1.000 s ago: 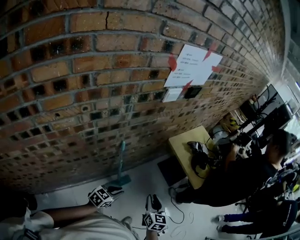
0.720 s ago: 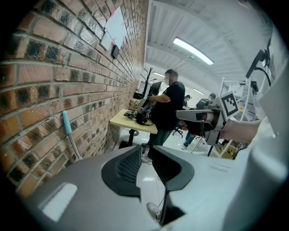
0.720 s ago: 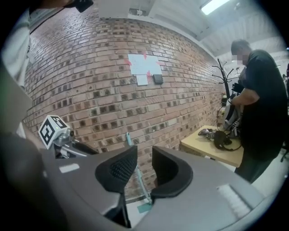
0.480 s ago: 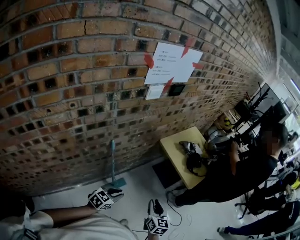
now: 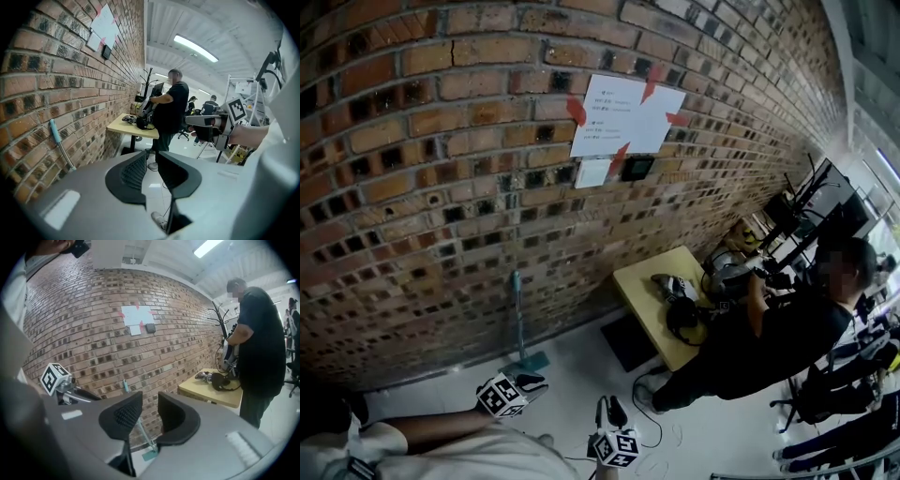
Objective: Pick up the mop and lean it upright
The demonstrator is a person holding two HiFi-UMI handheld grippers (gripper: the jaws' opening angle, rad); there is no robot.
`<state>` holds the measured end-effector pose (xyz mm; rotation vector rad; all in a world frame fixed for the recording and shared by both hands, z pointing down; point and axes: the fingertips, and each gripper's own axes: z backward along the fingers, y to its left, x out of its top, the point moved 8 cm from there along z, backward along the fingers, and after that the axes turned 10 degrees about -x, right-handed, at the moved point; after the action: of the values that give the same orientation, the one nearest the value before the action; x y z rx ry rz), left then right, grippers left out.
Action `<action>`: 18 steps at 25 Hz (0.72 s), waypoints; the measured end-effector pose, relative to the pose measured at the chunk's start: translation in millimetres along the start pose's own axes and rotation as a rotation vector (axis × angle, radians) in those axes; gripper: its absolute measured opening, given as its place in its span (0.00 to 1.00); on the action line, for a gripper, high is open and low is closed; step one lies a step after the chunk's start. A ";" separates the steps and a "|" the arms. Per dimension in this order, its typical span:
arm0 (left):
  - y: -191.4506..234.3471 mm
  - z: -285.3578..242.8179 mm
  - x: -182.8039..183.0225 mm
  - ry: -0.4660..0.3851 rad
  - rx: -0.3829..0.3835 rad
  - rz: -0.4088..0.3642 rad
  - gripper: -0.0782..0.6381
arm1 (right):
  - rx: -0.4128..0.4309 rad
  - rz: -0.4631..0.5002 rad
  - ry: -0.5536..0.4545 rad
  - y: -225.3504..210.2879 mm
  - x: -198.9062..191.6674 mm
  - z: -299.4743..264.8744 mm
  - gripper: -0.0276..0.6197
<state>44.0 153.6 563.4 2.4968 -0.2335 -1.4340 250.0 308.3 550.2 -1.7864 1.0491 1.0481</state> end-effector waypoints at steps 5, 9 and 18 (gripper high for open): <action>-14.5 -8.9 -4.8 0.013 -0.003 0.007 0.24 | 0.006 -0.016 0.030 -12.4 -11.1 10.8 0.20; -26.7 -14.6 -8.2 0.025 -0.008 0.010 0.24 | 0.009 -0.041 0.065 -21.6 -21.8 18.5 0.20; -53.0 -34.3 -14.1 0.047 -0.035 0.018 0.24 | 0.039 0.020 0.104 -32.3 -28.6 37.3 0.12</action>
<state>67.3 212.6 575.9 2.4909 -0.2197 -1.3590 261.1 360.3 570.8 -1.8185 1.1451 0.9482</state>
